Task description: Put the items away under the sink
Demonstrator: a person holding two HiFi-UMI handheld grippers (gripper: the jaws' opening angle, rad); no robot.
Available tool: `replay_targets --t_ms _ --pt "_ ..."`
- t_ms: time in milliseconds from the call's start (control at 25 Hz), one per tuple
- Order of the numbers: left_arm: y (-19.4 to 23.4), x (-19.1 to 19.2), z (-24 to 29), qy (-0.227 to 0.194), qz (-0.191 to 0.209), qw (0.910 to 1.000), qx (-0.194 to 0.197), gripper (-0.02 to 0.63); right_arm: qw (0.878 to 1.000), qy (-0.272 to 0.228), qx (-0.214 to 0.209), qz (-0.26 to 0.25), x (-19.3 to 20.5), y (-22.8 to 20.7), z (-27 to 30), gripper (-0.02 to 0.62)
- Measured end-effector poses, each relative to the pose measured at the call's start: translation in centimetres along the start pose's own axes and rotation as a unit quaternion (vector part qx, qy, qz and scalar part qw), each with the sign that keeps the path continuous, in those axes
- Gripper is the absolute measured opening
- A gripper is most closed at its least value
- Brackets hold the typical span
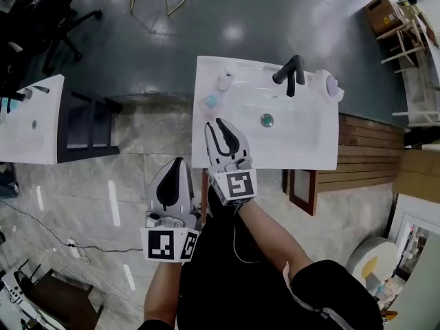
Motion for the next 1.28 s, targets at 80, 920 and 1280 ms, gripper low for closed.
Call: replay_targets --t_ms 80,920,1280 --pt "0.4 0.7 0.3 0.009 -0.001 1.0 -0.003 0.006 1.0 0.003 0.006 -0.004 0.5 -0.3 0.9 0.09" --pt "2.2 4.1 0.9 0.043 -0.014 0.9986 -0.027 0.006 0.997 -0.029 0.06 -0.028 1.2 -2.6 4.5 0.132" --pt "2.9 4.6 0.6 0.049 -0.019 0.9979 -0.038 0.006 0.997 -0.028 0.061 -0.042 0.8 -3.4 5.5 0.133"
Point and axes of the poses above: the fingertips, and each gripper's own axes: z forward along the fingers, y to its left, x out of its underside, the point moved 1 cm from there along -z, backward along the fingers, and after that the axes turned 9 degrees about -x, right-handed, at the moved point
